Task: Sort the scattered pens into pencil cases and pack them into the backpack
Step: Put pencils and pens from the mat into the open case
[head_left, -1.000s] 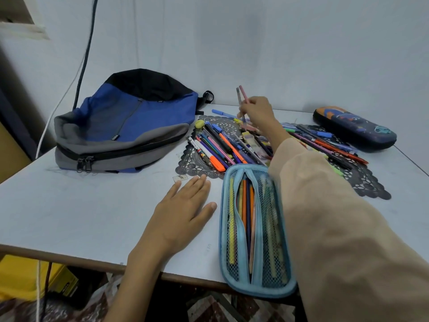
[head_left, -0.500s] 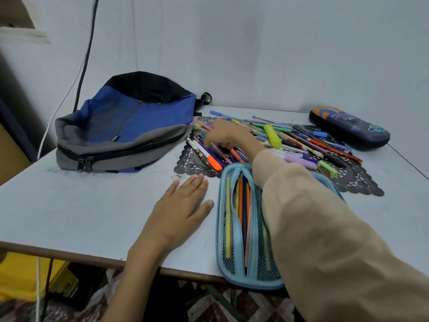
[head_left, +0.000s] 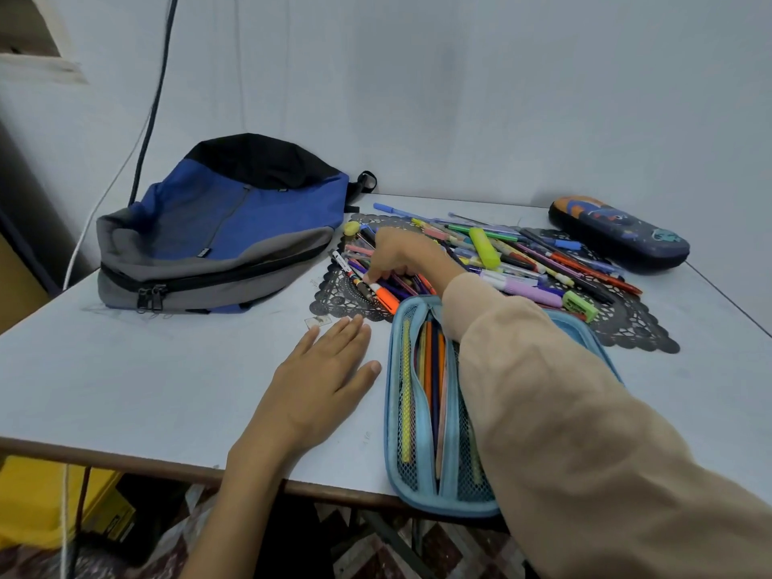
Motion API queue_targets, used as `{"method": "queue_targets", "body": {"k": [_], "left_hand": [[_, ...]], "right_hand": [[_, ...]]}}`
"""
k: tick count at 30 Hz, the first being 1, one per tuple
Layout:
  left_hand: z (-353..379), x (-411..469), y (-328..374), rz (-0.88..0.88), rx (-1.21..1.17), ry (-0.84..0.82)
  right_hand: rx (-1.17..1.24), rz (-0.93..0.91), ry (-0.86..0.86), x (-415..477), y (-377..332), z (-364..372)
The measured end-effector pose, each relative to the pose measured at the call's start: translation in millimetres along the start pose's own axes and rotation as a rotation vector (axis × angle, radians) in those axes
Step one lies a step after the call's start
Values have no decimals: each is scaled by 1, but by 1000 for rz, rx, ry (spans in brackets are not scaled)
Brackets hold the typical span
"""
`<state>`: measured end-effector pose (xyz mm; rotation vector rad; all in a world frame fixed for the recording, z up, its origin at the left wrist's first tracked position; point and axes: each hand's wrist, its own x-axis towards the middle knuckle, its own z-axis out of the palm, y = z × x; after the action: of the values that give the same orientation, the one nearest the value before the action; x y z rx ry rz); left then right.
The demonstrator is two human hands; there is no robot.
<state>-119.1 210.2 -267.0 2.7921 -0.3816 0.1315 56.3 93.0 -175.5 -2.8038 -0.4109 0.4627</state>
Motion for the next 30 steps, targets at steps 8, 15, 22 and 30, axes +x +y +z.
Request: {"method": "queue_targets", "body": {"k": [8,15,22,30], "left_hand": [[1,1,-2,1,-21,11],[-1,0,0,-1,-19,7],[-3,-1,2,-6,-14,9],[-3,-1,2,-7,-2,9]], "right_hand": [[257,-48,323,6,18,-8],[165,-72,379,11,13,0],[-171,-67,517,18,12,25],[-188,-74,464,21,14,24]]}}
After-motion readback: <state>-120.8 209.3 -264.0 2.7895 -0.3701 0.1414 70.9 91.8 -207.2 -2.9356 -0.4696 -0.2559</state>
